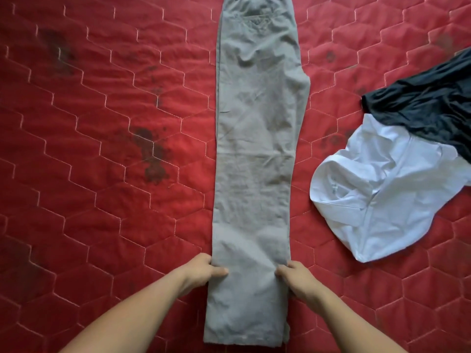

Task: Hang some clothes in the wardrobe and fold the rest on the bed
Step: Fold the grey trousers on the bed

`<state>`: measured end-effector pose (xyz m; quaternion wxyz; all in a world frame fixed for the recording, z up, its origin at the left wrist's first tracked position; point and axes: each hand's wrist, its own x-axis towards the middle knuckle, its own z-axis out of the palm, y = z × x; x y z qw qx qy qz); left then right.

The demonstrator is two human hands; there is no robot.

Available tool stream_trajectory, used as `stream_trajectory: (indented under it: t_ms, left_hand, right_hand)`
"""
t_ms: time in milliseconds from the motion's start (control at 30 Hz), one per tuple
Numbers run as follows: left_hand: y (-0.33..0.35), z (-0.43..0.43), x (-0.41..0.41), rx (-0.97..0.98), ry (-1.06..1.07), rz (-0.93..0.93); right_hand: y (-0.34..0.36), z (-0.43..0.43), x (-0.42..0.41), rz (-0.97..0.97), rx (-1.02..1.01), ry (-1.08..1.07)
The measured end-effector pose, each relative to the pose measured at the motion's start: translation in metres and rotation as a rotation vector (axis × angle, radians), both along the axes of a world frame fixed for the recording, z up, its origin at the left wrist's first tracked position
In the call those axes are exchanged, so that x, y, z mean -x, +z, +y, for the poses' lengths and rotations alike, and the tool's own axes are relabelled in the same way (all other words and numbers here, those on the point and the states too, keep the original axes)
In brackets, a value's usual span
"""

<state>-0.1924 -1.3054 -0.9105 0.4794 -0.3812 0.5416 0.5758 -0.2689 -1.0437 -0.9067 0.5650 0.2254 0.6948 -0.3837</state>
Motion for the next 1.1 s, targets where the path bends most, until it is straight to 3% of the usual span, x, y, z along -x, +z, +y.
stream_trajectory:
  t_ms: [267, 400, 533, 600, 667, 767, 900, 967, 1100]
  left_hand:
    - [0.04, -0.006, 0.025, 0.092, 0.382, 0.248]
    - [0.078, -0.039, 0.081, -0.053, 0.497, 0.335]
    - [0.103, -0.086, 0.157, -0.259, 0.836, 0.462]
    - [0.098, -0.096, 0.184, -0.105, 0.761, 0.451]
    - [0.081, -0.089, 0.193, 0.072, 0.545, 0.376]
    - [0.053, -0.071, 0.186, 0.185, 0.329, 0.306]
    - [0.019, -0.061, 0.175, 0.532, 0.079, 0.469]
    - [0.011, -0.056, 0.175, 0.611, 0.051, 0.563]
    - [-0.001, -0.05, 0.177, 0.574, 0.103, 0.578]
  right_hand:
    - [0.041, -0.007, 0.011, 0.226, 0.068, -0.306]
    - [0.091, -0.019, 0.07, 0.136, 0.354, -0.527]
    - [0.12, -0.039, 0.161, 0.164, 0.669, -0.808]
    - [0.115, -0.05, 0.192, 0.275, 0.535, -0.716]
    - [0.097, -0.061, 0.197, 0.316, 0.307, -0.45]
    - [0.062, -0.072, 0.177, 0.333, 0.089, -0.031]
    - [0.019, -0.074, 0.167, 0.674, -0.153, 0.384]
    - [0.006, -0.077, 0.171, 0.762, -0.191, 0.362]
    - [-0.008, -0.08, 0.177, 0.609, -0.127, 0.068]
